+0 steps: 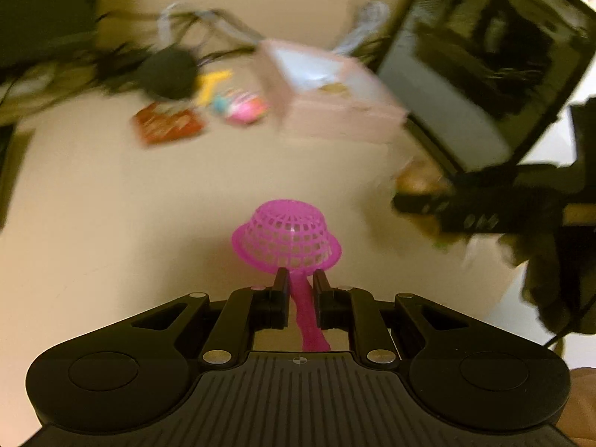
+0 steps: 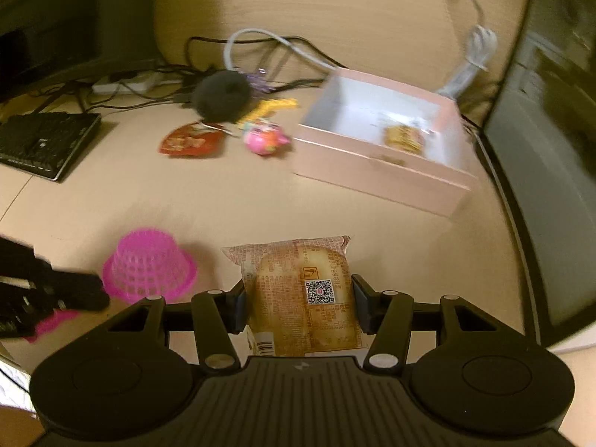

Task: Organize objects
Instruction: 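Drop the pink strainer into the pink box while right drops bread in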

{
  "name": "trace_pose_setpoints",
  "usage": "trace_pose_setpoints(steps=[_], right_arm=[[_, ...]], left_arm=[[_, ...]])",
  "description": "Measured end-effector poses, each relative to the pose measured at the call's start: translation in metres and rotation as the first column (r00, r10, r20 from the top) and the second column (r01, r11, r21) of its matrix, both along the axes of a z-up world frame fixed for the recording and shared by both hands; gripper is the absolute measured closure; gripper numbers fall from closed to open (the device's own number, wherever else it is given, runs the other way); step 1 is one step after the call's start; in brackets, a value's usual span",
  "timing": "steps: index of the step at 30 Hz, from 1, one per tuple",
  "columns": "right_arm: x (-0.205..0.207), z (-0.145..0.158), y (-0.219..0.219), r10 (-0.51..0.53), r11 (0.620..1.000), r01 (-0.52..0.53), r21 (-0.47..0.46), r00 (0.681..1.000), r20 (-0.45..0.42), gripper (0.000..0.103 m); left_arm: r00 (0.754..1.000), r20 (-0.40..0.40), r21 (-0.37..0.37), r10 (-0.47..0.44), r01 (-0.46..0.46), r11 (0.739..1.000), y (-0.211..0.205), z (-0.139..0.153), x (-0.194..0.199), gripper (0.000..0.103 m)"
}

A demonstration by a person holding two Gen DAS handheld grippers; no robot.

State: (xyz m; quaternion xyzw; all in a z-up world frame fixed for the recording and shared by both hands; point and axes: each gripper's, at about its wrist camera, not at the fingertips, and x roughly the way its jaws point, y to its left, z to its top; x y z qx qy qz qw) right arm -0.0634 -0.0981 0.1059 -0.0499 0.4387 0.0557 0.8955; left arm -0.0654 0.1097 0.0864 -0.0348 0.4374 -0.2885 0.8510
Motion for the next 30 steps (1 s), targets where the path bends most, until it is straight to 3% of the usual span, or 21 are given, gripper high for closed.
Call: trace_pose_setpoints(steps=[4,12,16,19,21,24,30], right_arm=[[-0.017,0.002,-0.032,-0.032,0.999,0.031,0.021,0.999,0.023,0.05],[-0.042,0.002,-0.093,-0.15,0.984,0.141,0.105,0.986,0.077,0.05],[-0.044,0.001,-0.111,-0.182,0.977,0.169,0.132,0.979,0.091,0.05],[-0.048,-0.001,-0.119,-0.183,0.977,0.168,0.132,0.977,0.109,0.05],[-0.048,-0.003,-0.125,-0.19,0.975,0.174,0.141,0.976,0.104,0.05],[-0.046,-0.008,-0.136,-0.2,0.97,0.184,0.161,0.976,0.088,0.05],[-0.023,0.0,-0.14,-0.142,0.973,0.118,0.198,0.983,0.114,0.05]], left_arm=[[0.993,0.111,0.009,-0.047,0.046,0.999,-0.029,0.035,0.017,0.088],[0.969,0.246,0.008,0.029,-0.032,0.999,-0.103,0.085,0.116,0.088],[0.946,0.31,-0.062,0.097,-0.082,0.995,-0.144,0.085,0.174,0.086],[0.941,0.309,0.005,0.137,-0.146,0.989,-0.166,0.066,0.198,0.085],[0.936,0.312,0.006,0.164,-0.175,0.985,-0.166,0.057,0.194,0.084],[0.945,0.256,-0.014,0.204,-0.207,0.978,-0.149,0.046,0.179,0.085],[0.953,0.161,0.054,0.256,-0.267,0.962,-0.089,0.009,0.111,0.084]])
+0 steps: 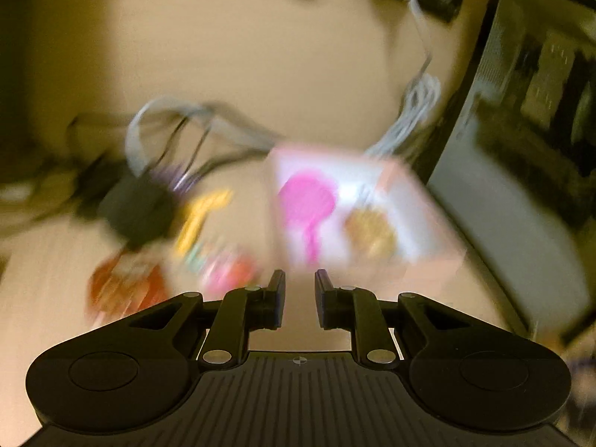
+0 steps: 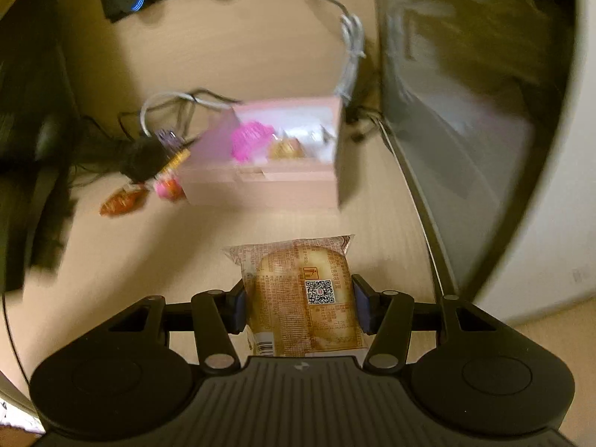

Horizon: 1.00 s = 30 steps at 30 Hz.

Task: Organize objects
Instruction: 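Drop the pink strainer into the pink box while right drops bread in, then grasp the black plush toy with the left tool and lift it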

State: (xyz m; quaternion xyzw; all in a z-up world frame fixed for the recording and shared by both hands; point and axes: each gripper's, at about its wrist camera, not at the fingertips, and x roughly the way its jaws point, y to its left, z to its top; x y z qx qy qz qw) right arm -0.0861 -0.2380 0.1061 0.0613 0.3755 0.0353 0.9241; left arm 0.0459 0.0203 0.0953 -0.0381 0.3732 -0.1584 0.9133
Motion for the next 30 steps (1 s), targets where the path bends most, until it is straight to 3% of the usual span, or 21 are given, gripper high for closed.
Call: trace_pose_setpoints(steps=[4,10,12,13,15,19,22,26,30], right_arm=[[0.043,0.02,0.004,0.045,0.999,-0.046,0.014,0.996,0.077,0.05],[0.153,0.049,0.01,0.021,0.992,-0.04,0.121,0.987,0.16,0.05],[0.191,0.045,0.018,0.007,0.991,-0.026,0.131,0.99,0.142,0.041],[0.21,0.04,0.022,0.005,0.991,-0.019,0.135,0.994,0.109,0.028],[0.228,0.026,0.028,-0.012,0.991,0.005,0.132,0.998,0.055,0.023],[0.216,0.002,0.043,0.032,0.994,-0.033,0.107,0.999,0.008,0.02],[0.189,-0.008,0.058,0.088,0.995,-0.088,0.039,0.996,0.012,0.018],[0.148,-0.016,0.069,0.128,0.99,-0.127,-0.055,0.992,0.016,0.01],[0.113,-0.017,0.073,0.161,0.981,-0.16,-0.105,0.987,0.001,0.005]], left_arm=[[0.992,-0.092,0.018,0.089,-0.088,0.996,0.039,-0.026,-0.044,0.085],[0.973,-0.142,0.029,0.181,-0.179,0.983,0.077,-0.035,-0.091,0.085],[0.966,-0.154,0.036,0.206,-0.203,0.979,0.088,-0.036,-0.1,0.085],[0.963,-0.158,0.043,0.218,-0.214,0.976,0.092,-0.036,-0.104,0.085],[0.958,-0.16,0.051,0.237,-0.231,0.972,0.1,-0.035,-0.108,0.085],[0.944,-0.182,0.042,0.273,-0.27,0.962,0.119,-0.036,-0.103,0.085],[0.953,-0.152,0.06,0.262,-0.255,0.965,0.123,-0.034,-0.085,0.085],[0.985,-0.016,0.091,0.171,-0.169,0.981,0.116,-0.018,-0.053,0.085],[0.99,0.135,0.182,0.045,-0.07,0.981,0.098,0.0,-0.007,0.084]])
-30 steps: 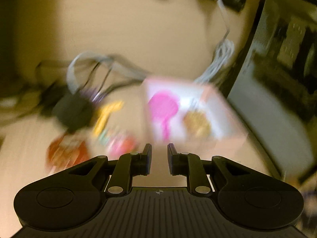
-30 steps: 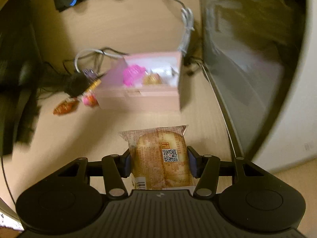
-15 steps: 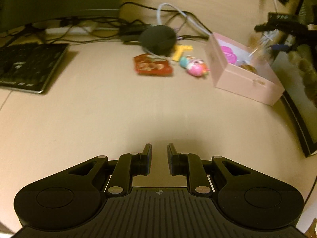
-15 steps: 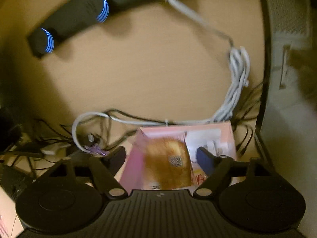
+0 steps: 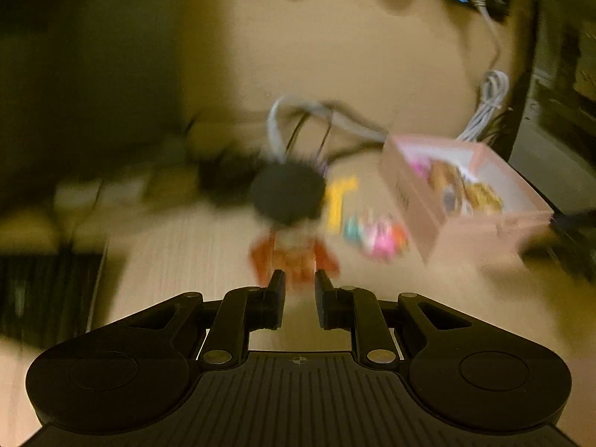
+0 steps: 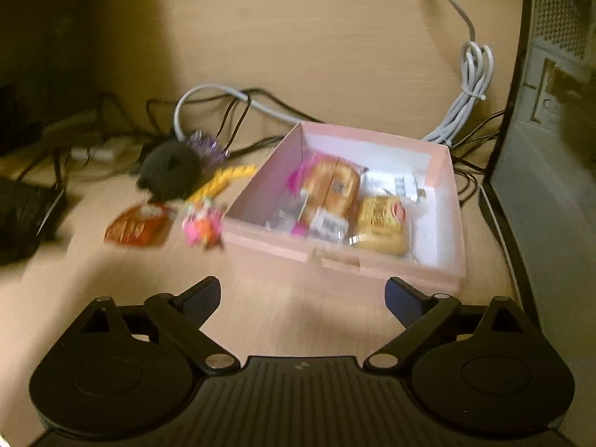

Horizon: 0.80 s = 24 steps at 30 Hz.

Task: Organize objects
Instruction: 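Grasp the black plush toy with the left tool and lift it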

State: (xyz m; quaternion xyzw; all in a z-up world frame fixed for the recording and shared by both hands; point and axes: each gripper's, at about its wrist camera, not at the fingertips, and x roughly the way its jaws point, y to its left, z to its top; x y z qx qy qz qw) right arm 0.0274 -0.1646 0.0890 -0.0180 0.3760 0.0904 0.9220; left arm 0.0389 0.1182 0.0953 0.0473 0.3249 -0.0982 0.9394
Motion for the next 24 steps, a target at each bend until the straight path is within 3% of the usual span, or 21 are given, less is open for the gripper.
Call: trace_pose_setpoints(steps=[4,7,10,13,17,20,24], right_arm=[[-0.026,-0.002,0.0,0.0,0.999,-0.001,-0.038,1.0,-0.026,0.003],[-0.038,-0.005,-0.002,-0.021,0.998,0.018,-0.063,0.999,-0.047,0.003],[-0.046,-0.011,-0.008,-0.047,0.997,0.043,-0.066,0.997,-0.067,0.003],[-0.05,-0.019,-0.017,-0.072,0.996,0.067,-0.054,0.993,-0.097,0.003],[-0.05,-0.024,-0.023,-0.103,0.994,0.1,-0.037,0.987,-0.121,0.002],[-0.053,-0.021,-0.022,-0.1,0.995,0.096,-0.034,0.989,-0.113,0.0],[-0.056,-0.019,-0.018,-0.083,0.995,0.078,-0.055,0.991,-0.109,0.0]], left_arm=[[0.988,0.037,0.116,-0.15,0.144,0.983,-0.025,0.006,0.063,0.079],[0.975,-0.047,0.21,-0.219,0.224,0.952,-0.036,-0.004,0.11,0.079],[0.975,-0.091,0.297,-0.203,0.222,0.929,-0.041,-0.016,0.137,0.077],[0.964,-0.101,0.265,-0.244,0.263,0.928,-0.045,-0.019,0.148,0.072],[0.952,-0.09,0.302,-0.291,0.305,0.903,-0.053,-0.023,0.157,0.066],[0.954,-0.105,0.239,-0.28,0.298,0.924,-0.05,-0.025,0.174,0.053],[0.953,-0.183,0.201,-0.243,0.278,0.939,-0.051,-0.039,0.19,0.024]])
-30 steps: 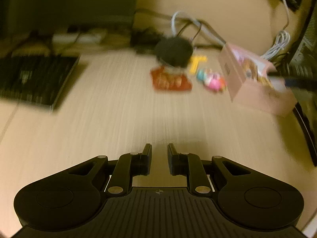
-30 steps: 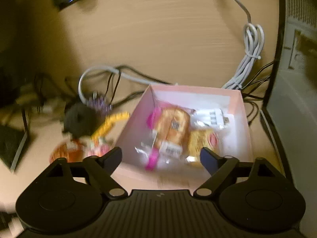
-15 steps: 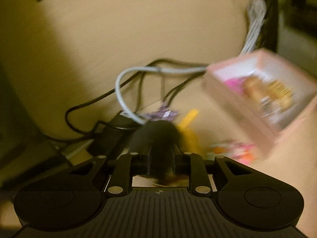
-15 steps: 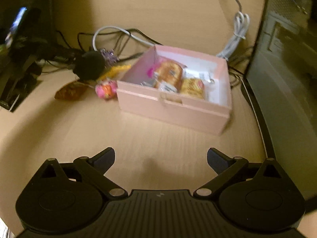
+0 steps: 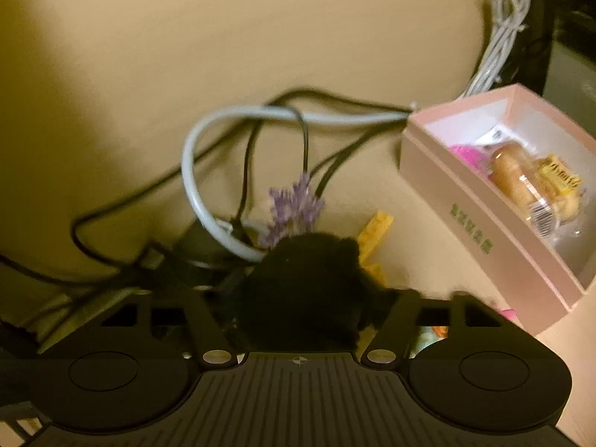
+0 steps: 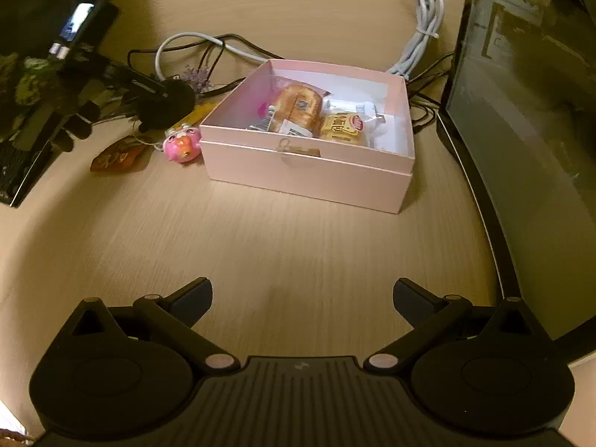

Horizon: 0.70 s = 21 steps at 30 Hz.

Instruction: Organize objects

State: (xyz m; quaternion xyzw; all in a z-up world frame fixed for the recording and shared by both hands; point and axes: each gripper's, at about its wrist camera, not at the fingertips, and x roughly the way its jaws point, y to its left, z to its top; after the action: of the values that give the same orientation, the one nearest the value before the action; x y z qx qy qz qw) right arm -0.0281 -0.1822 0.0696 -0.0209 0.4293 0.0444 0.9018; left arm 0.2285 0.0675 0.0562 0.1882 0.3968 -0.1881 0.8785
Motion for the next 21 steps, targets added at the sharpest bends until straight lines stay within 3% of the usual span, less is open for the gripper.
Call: trace_pose_setpoints(steps=[4,8,11,13,16,18,21], right_arm=[[-0.003,0.003,0.0,0.004,1.0,-0.004,-0.013,1.0,0.01,0.0],[0.001,0.007,0.0,-0.002,1.0,0.002,-0.017,1.0,0.026,0.0],[0.012,0.017,0.007,0.02,1.0,-0.019,-0.012,0.998,0.066,0.0],[0.024,0.025,0.017,0.051,0.999,-0.05,-0.008,0.994,0.101,0.0],[0.051,0.037,0.04,0.125,0.992,-0.125,-0.013,0.979,0.164,0.0],[0.073,0.042,0.059,0.18,0.984,-0.179,-0.023,0.964,0.198,0.0],[0.115,0.045,0.097,0.283,0.959,-0.277,-0.059,0.928,0.242,0.0]], left_arm=[[0.999,-0.038,0.014,0.017,-0.017,1.0,0.001,-0.015,-0.002,0.026],[0.997,-0.065,-0.057,0.052,-0.055,0.997,0.014,-0.006,-0.017,0.029],[0.986,-0.061,-0.118,0.152,-0.158,0.98,0.03,0.008,-0.042,0.03],[0.969,-0.077,-0.217,0.234,-0.245,0.945,0.05,0.018,-0.071,0.03],[0.936,-0.137,-0.38,0.325,-0.353,0.855,0.08,0.027,-0.126,0.03],[0.92,-0.168,-0.437,0.355,-0.392,0.809,0.094,0.028,-0.16,0.03],[0.9,-0.199,-0.477,0.387,-0.434,0.764,0.11,0.027,-0.211,0.03]])
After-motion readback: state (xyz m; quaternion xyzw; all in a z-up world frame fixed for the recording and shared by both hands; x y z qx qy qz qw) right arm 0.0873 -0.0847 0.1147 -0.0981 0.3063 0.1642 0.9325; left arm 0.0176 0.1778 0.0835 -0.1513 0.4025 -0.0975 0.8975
